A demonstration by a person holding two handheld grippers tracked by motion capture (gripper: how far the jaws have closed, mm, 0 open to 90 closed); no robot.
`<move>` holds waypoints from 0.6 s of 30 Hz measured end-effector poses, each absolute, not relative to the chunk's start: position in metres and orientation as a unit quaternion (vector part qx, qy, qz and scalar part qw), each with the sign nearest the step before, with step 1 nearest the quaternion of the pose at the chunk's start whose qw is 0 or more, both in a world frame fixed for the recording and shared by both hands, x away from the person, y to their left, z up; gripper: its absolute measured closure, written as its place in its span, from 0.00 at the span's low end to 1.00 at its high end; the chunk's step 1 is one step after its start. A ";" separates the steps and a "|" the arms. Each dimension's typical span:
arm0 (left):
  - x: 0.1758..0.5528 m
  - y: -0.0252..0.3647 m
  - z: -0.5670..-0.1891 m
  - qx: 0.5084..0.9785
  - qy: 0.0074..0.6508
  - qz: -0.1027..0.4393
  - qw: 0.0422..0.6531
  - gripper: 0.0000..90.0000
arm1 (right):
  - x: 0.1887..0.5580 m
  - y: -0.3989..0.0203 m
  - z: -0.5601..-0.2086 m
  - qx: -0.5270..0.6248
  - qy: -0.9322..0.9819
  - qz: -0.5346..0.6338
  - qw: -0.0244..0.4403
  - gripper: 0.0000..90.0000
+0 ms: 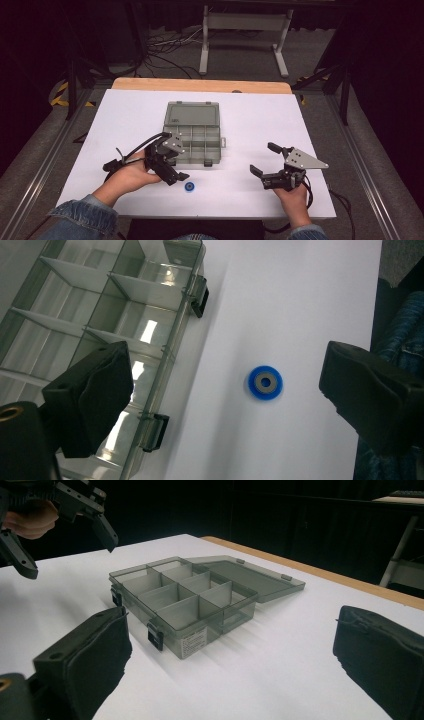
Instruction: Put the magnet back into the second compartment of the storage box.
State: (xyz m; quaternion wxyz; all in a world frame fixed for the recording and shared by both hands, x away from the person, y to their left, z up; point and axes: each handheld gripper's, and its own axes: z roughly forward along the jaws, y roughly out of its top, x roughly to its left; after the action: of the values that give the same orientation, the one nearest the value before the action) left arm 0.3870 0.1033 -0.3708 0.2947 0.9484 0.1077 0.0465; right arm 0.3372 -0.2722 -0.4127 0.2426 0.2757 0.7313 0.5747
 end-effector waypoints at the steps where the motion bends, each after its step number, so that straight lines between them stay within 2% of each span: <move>1: 0.387 0.103 -0.373 0.949 0.108 0.045 0.294 0.09 | 0.337 -0.272 -0.413 0.276 0.731 0.575 0.242 0.03; 18: 0.387 0.095 -0.401 0.956 0.105 0.013 0.274 0.09 | 0.337 -0.272 -0.413 0.274 0.732 0.576 0.240 0.03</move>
State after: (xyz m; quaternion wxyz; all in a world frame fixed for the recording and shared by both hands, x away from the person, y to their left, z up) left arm 0.3869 0.0947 -0.4005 0.2737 0.9559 0.1055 0.0126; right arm 0.3373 -0.2719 -0.4129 0.2402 0.2744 0.7319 0.5756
